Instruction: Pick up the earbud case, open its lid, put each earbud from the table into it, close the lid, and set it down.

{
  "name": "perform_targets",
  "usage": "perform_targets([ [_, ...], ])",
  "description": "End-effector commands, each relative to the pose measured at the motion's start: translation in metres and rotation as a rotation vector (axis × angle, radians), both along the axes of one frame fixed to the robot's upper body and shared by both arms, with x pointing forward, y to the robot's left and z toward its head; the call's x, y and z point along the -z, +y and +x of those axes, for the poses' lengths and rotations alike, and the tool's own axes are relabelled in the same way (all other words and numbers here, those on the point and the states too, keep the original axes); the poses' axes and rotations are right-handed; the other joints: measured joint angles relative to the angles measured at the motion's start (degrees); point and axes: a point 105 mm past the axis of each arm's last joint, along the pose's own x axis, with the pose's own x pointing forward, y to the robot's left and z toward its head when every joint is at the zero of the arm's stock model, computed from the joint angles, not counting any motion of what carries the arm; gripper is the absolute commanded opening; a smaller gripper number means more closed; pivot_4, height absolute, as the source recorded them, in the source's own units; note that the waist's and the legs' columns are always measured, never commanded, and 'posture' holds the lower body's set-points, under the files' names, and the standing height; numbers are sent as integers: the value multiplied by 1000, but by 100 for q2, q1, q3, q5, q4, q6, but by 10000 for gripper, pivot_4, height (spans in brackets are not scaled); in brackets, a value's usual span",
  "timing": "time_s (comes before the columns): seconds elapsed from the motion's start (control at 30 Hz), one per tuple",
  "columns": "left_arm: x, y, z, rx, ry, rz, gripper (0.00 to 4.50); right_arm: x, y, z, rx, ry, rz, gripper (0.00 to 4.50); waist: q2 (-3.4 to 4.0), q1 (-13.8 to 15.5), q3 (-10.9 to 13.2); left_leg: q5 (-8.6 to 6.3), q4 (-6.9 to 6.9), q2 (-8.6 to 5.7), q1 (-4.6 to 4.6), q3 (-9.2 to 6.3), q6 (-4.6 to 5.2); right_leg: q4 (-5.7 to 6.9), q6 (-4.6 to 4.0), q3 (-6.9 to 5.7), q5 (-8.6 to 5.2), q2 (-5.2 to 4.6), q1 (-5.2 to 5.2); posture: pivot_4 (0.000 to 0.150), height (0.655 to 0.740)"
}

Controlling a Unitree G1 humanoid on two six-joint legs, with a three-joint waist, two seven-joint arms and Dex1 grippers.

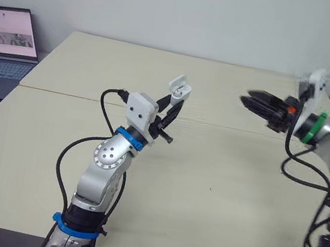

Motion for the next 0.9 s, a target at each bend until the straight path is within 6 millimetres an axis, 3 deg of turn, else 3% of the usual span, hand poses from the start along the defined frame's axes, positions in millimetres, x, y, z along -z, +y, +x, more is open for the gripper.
perform_targets([
  [0.03, -12, -6, -13, 50, -50, -13, 7946, 22, -35, 3, 26, 21, -167, 17330, 1, -16, 0, 0, 0, 0, 2, 6, 0, 1, 0, 6, 0, 1, -2, 1500, 7400],
  [0.1, -6, -5, -16, 59, -31, -5, 7946, 41, -57, 6, 70, 60, -267, 17330, 1, -20, 0, 0, -2, 2, 3, 5, 0, 0, 0, 7, 0, 2, -2, 1500, 7400],
  [0.23, 6, -3, -23, 80, 1, 25, 7946, 64, -82, 4, 39, 113, -445, 17330, 2, -32, 1, 0, -2, 4, 11, 10, 0, 6, -1, 15, 0, 2, -1, 1500, 7400],
  [0.43, 9, -1, -25, 88, 9, 44, 7946, 77, -107, -4, -61, 216, -715, 17330, 21, -31, 12, 1, 4, 1, 18, 18, 0, 11, 0, 20, 0, 3, 1, 1500, 7400],
  [0.67, 14, -1, -25, 92, 8, 72, 7946, 83, -120, -4, -118, 282, -911, 17330, 22, -27, 13, 1, 2, 3, 25, 18, 0, 9, -2, 21, 0, -3, 8, 1500, 7400],
  [0.9, 14, -1, -26, 85, 8, 75, 7946, 93, -117, -1, -152, 320, -969, 17330, 22, -31, 13, 1, 2, 3, 33, 20, -1, 12, -3, 23, 1, -8, 14, 1500, 7400],
])
